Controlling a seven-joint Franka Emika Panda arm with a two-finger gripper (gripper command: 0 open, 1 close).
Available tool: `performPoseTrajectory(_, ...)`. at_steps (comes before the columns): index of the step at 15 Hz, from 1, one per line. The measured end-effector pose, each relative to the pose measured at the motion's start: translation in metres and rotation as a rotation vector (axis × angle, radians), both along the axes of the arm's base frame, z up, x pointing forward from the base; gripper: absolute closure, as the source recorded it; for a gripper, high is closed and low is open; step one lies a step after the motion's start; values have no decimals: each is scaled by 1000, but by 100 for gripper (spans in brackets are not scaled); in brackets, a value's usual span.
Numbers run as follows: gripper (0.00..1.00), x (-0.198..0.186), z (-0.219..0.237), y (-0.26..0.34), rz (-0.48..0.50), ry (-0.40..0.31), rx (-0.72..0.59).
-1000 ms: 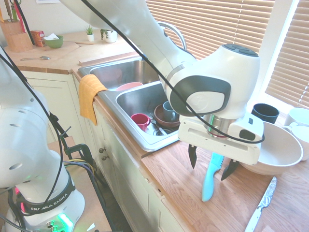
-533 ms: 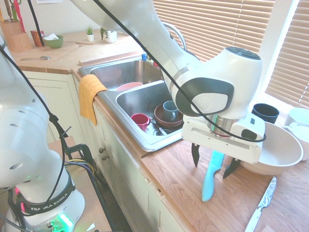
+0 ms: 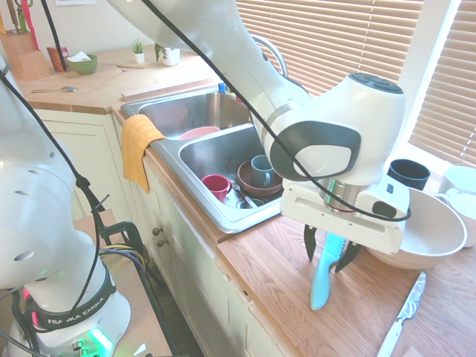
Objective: Put the knife into the sink
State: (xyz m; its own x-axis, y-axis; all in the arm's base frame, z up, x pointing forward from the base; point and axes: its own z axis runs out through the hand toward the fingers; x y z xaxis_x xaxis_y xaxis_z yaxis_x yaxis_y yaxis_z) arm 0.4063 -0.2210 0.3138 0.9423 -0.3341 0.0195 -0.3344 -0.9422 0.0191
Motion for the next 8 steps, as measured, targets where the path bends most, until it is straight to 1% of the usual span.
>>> performPoseTrajectory(8, 100, -6, 1, -7, -25, -2, 8)
